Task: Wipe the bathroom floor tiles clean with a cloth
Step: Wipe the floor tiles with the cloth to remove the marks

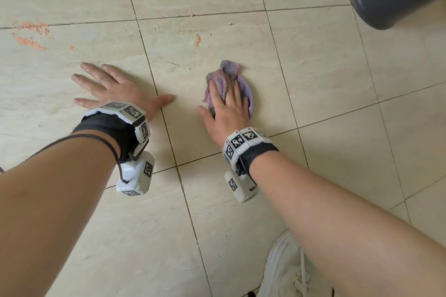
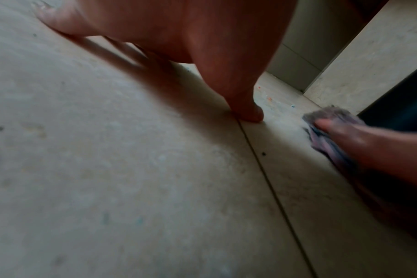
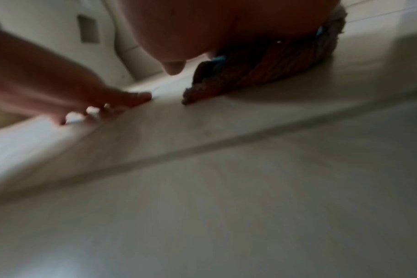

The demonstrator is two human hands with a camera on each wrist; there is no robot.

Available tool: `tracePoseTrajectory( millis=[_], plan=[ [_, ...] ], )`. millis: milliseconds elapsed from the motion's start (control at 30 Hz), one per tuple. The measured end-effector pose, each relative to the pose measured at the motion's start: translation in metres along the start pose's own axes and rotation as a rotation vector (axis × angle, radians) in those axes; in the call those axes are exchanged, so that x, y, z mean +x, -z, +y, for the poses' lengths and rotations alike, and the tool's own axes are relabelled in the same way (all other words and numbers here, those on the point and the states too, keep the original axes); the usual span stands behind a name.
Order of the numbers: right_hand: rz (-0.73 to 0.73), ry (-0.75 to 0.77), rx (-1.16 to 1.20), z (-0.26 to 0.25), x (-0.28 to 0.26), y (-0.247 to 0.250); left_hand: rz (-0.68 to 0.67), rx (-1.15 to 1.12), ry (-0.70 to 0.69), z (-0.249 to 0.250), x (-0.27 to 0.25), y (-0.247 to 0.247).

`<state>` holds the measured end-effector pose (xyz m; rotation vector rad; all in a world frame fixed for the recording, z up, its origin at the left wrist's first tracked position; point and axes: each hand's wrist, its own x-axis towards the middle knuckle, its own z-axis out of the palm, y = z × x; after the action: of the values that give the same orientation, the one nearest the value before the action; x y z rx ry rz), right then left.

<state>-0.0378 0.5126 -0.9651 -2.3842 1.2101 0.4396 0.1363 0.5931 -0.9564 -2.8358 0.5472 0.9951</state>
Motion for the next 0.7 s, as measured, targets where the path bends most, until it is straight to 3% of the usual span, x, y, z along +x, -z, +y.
tracePoseTrajectory(
  millis=[100,233,333,433,567,700],
  plan=[
    [-0.023,0.017,-0.066,0.023,-0.031,-0.011,-0.009,-0.002,-0.013,0.0,0.0,0.002],
    [-0.032,-0.237,-0.018,0.041,-0.029,-0.006,-0.013,0.004,-0.034,-0.001,0.0,0.004],
    [0.009,-0.439,0.065,0.037,0.0,0.005,-0.026,0.013,-0.073,-0.006,-0.004,0.006],
    [0.05,-0.545,0.125,0.021,0.034,0.013,-0.026,0.033,-0.174,-0.024,-0.006,0.006],
    [0.066,-0.505,0.158,-0.015,0.07,0.022,-0.029,0.028,-0.257,-0.059,-0.006,0.008],
    [0.075,-0.455,0.236,-0.04,0.092,0.032,-0.034,0.018,-0.195,-0.084,-0.005,0.011]
  ],
)
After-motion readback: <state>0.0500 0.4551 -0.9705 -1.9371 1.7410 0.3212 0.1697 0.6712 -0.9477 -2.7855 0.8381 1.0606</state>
